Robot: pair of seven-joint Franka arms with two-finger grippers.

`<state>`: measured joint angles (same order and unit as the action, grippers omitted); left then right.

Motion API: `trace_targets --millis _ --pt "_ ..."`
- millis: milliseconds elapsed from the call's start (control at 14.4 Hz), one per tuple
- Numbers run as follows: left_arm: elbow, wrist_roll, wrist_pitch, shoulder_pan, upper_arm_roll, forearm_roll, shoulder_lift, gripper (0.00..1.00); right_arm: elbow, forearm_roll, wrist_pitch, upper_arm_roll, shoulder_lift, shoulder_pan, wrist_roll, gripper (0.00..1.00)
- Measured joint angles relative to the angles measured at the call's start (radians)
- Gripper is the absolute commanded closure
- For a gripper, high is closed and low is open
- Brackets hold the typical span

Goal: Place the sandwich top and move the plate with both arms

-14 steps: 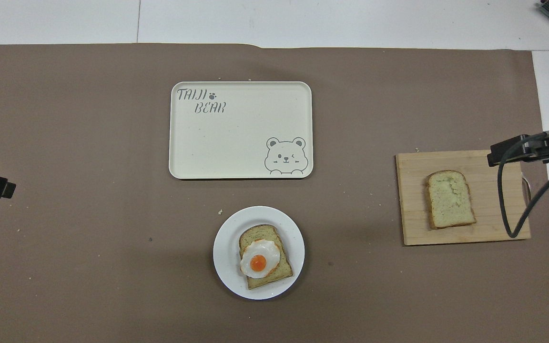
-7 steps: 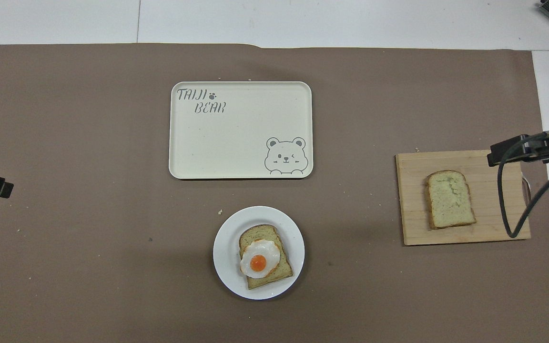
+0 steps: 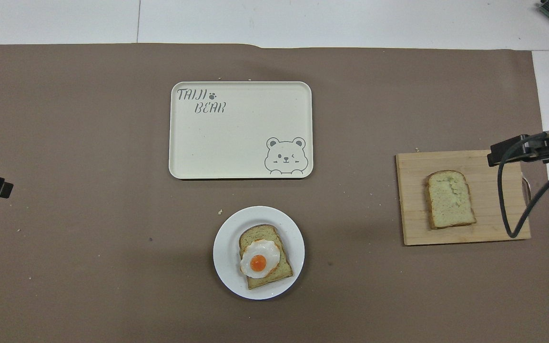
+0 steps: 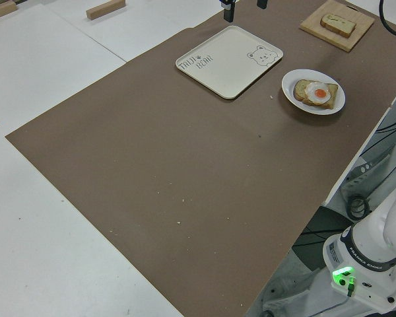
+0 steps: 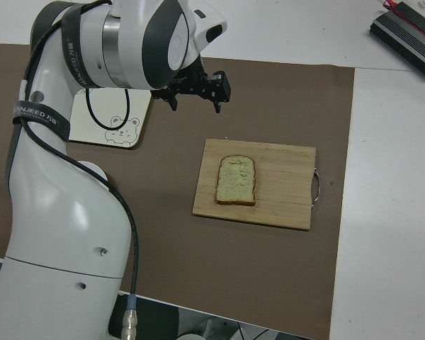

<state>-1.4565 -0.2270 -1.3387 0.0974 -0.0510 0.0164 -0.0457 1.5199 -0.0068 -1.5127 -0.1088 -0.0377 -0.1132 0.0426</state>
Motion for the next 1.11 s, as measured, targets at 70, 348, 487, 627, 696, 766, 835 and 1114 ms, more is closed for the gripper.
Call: trace_targets --millis 70,348,487,627,696,766,835,1114 --pt "0.0 0.0 0.001 0.0 0.0 0.0 0.0 0.0 0.0 0.0 0.0 0.0 0.0 0.0 0.0 0.0" --pt "0.0 0.0 0.005 0.0 0.0 0.0 0.0 0.0 0.0 0.0 0.0 0.0 0.0 0.0 0.0 0.0" --pt "0.0 0.0 0.006 0.0 0.0 0.0 0.0 0.0 0.0 0.0 0.0 0.0 0.0 0.0 0.0 0.0" --pt "0.0 0.0 0.007 0.0 0.0 0.0 0.0 0.0 0.0 0.0 0.0 0.0 0.0 0.0 0.0 0.0" --pt "0.0 0.0 0.007 0.0 0.0 0.0 0.0 0.0 0.0 0.0 0.0 0.0 0.0 0.0 0.0 0.0" --pt "0.0 0.0 0.008 0.0 0.0 0.0 0.0 0.0 0.0 0.0 0.0 0.0 0.0 0.0 0.0 0.0" --pt "0.0 0.0 0.011 0.0 0.0 0.0 0.0 0.0 0.0 0.0 0.0 0.0 0.0 0.0 0.0 0.0" --pt "0.0 0.0 0.021 0.0 -0.001 0.0 0.0 0.0 0.0 0.0 0.0 0.0 0.0 0.0 0.0 0.0"
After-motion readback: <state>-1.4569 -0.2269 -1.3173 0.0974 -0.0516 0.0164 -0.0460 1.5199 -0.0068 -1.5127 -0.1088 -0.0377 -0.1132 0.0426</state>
